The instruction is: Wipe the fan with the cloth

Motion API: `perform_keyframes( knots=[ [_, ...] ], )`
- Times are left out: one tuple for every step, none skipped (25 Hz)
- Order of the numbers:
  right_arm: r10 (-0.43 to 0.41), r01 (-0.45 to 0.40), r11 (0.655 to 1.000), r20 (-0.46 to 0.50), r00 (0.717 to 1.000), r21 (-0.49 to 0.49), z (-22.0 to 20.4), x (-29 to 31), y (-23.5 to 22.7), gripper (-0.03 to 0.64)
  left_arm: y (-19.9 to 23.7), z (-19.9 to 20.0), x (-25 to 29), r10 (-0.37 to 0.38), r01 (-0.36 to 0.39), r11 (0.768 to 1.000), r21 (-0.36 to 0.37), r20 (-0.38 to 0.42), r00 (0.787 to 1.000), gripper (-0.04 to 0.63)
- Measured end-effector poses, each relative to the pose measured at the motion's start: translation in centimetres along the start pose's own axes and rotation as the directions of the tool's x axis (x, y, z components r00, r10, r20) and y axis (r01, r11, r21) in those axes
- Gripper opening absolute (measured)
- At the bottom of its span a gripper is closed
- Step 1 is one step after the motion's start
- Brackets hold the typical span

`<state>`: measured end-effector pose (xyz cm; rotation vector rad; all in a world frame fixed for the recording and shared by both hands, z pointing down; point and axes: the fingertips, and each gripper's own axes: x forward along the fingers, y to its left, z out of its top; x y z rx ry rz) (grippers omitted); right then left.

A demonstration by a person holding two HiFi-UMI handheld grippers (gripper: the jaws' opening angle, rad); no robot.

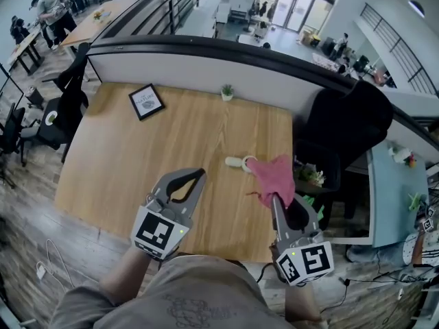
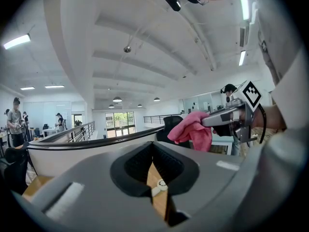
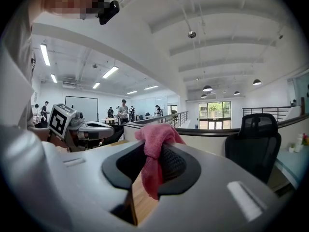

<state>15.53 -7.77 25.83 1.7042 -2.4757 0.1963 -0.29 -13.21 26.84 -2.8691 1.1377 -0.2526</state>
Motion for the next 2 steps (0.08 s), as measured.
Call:
perform_keyframes(
  knots=[
    [-0.002, 0.002, 1.000, -0.003, 1.000, -0.001, -0.12, 0.07, -0.11, 0.080, -0.05, -0.08, 0.08, -0.001, 0.001, 1.000, -0.005, -0.002, 1.000, 0.002],
    [-0.004, 0.004, 1.000, -0.006, 1.000, -0.002, -0.23, 0.14, -0.23, 0.080, -0.10, -0.15, 0.16, -0.002, 0.002, 1.000, -0.009, -0.004, 1.000, 0.002]
  ],
)
